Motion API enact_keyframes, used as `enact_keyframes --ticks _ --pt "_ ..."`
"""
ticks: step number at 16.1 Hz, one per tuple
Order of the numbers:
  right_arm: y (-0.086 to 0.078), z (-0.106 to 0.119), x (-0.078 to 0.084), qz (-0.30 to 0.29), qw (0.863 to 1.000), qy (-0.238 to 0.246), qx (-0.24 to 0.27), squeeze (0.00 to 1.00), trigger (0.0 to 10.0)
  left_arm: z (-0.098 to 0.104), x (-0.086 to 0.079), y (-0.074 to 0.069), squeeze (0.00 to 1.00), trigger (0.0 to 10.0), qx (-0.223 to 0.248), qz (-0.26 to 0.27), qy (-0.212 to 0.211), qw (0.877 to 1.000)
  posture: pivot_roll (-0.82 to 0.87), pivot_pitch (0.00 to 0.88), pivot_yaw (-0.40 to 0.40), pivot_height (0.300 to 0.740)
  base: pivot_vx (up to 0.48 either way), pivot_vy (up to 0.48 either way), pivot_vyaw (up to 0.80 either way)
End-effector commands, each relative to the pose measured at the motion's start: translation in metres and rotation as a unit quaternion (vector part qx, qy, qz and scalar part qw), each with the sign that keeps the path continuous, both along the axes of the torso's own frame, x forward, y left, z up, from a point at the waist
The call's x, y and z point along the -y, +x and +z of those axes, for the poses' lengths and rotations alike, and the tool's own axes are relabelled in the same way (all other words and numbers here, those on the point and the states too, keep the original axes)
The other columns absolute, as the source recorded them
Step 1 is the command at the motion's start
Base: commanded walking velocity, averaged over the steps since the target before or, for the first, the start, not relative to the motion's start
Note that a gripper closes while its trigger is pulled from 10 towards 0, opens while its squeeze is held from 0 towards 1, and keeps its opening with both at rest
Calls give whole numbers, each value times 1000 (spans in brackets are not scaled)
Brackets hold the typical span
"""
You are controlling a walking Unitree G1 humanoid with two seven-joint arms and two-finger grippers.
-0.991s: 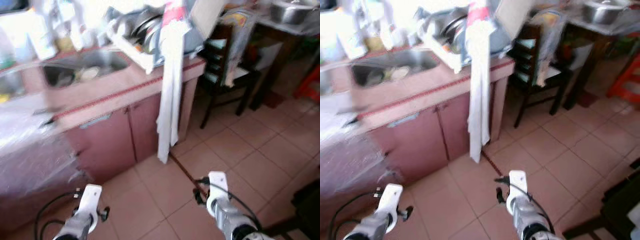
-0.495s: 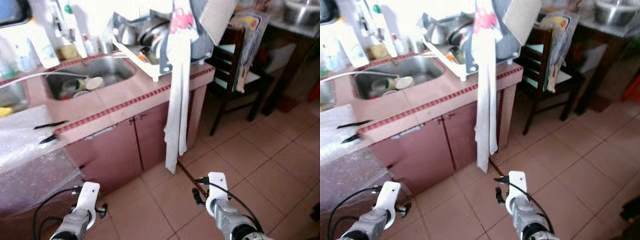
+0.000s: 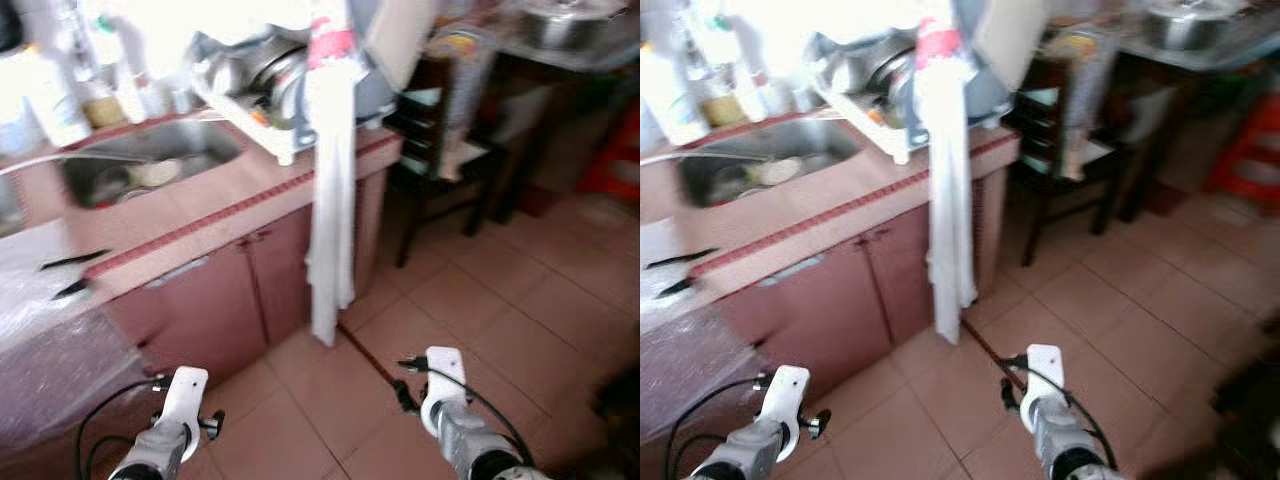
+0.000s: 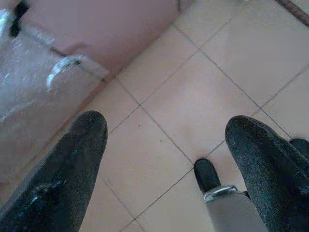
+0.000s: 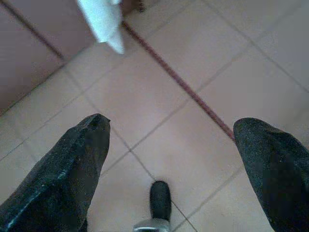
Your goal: Kitchen organization
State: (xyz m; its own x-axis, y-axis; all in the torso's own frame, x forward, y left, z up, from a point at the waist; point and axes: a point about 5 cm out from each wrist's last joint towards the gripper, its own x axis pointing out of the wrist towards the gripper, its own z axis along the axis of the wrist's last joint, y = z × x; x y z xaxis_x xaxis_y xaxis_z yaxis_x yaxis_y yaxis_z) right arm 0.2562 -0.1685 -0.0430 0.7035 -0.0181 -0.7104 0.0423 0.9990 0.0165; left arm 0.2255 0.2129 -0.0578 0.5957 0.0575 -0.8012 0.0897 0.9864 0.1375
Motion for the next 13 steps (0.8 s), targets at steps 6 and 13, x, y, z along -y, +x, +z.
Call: enact_keyframes --ticks 6,13 --pt "-2 -2 2 -8 1000 0 -10 0 10000 -1 -2 -1 0 10000 -7 4 9 1000 -63 10 38 740 0 0 -781" --pt "-14 -10 3 34 999 -19 -30 0 10000 -1 -2 -2 0 10000 -7 6 -1 1000 -51 18 21 740 0 0 -81"
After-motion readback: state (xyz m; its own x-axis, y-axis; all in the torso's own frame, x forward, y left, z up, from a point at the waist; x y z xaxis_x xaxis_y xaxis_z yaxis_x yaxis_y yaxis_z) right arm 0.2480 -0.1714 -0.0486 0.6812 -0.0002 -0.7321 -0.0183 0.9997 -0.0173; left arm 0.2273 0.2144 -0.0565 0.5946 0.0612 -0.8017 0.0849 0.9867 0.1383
